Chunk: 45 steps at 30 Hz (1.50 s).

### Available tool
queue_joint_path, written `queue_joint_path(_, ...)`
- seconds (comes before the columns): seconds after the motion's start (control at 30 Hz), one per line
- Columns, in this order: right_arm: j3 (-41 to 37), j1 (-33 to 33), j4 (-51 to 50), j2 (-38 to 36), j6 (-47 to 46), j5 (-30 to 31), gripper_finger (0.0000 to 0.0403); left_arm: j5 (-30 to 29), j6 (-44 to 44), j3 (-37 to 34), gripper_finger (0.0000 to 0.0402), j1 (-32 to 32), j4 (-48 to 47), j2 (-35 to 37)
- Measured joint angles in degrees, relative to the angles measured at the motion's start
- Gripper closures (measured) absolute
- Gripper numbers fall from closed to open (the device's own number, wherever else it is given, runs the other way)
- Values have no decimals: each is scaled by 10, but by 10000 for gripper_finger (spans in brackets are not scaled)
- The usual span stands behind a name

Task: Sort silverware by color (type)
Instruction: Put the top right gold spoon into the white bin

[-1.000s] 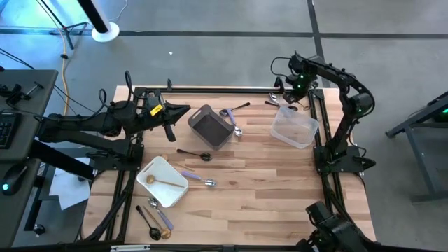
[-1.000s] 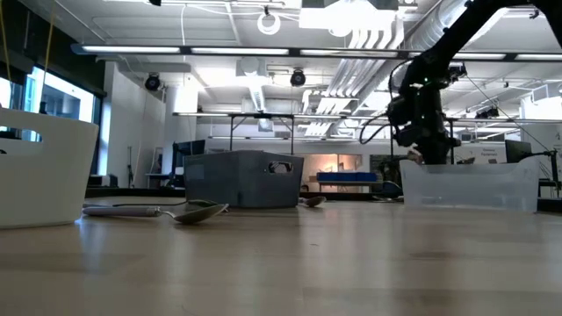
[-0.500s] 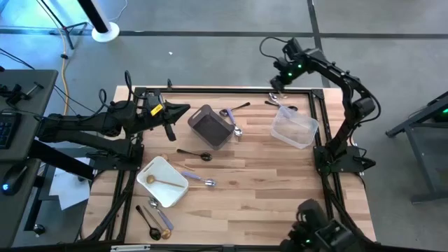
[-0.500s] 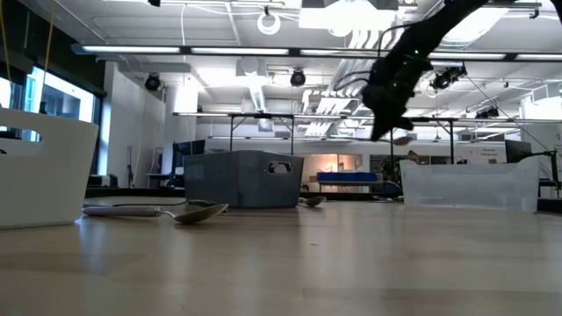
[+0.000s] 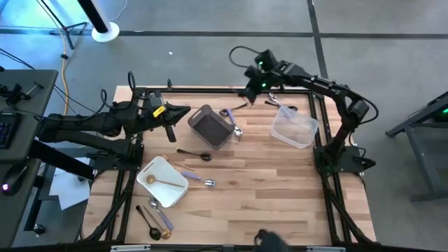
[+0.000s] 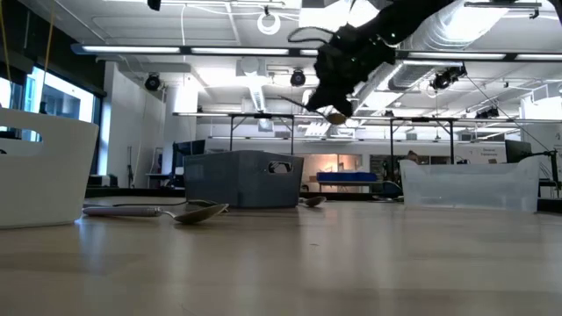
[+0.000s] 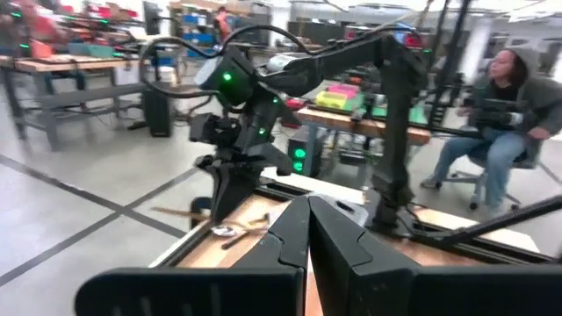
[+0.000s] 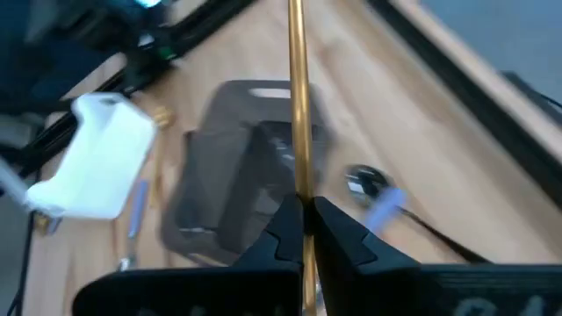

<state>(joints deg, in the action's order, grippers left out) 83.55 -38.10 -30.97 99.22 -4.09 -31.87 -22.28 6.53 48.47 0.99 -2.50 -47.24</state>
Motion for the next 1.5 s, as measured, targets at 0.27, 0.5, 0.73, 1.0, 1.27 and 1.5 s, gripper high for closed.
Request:
queue_joint_path(0.27,0,83,1,-1,-15,51,403,74,13,0,402,0,-74,17)
queue_joint_path(0.5,-144,126,117,-80,-106,61,403,97,18,0,402,0,-144,43)
queue_joint_path(0.73,-328,171,312,-235,-217,109,403,91,19,-52,402,0,-8,48)
queue_joint_path(1.0,-372,219,437,-326,-189,186,403,61,59,-99,402,0,153,-10)
queue_joint_path(1.27,-372,253,544,-330,-149,197,403,84,54,-99,400,2,231,-98)
queue_joint_path(1.5,-372,281,539,-325,-149,218,403,102,53,-99,382,2,304,-135)
